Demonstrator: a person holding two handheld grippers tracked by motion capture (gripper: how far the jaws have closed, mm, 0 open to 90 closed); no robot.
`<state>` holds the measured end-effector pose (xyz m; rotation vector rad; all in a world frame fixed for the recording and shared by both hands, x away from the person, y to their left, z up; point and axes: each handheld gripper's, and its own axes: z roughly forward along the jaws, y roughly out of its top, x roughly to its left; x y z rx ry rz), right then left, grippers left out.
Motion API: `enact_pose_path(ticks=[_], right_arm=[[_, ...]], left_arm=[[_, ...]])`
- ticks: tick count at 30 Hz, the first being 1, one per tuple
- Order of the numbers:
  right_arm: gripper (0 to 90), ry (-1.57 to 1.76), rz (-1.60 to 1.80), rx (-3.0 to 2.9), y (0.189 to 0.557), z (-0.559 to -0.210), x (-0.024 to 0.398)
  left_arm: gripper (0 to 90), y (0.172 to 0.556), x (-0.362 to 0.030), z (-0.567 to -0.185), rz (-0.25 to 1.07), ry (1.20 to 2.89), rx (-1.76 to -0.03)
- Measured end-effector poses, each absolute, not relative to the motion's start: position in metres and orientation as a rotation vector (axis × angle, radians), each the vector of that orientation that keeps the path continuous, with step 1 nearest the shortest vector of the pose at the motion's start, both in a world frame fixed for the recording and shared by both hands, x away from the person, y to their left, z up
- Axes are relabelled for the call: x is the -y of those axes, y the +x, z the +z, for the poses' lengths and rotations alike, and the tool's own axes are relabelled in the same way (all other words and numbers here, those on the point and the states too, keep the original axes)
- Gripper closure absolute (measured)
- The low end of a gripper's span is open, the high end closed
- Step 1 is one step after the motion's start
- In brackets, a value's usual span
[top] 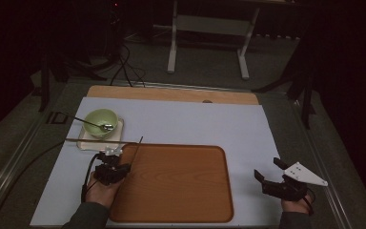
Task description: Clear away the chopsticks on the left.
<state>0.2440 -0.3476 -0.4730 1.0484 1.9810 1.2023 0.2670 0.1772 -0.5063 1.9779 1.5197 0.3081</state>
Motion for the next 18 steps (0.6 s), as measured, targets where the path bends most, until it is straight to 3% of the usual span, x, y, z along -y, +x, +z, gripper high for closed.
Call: enact_pose_path(ticks=[18], right_arm=[[14.0, 1.049, 1.208, -1.979, 0.244, -0.472, 0.348]], left_arm=[[85.1, 0.255, -0.179, -0.512, 0.294, 2.001, -1.549]])
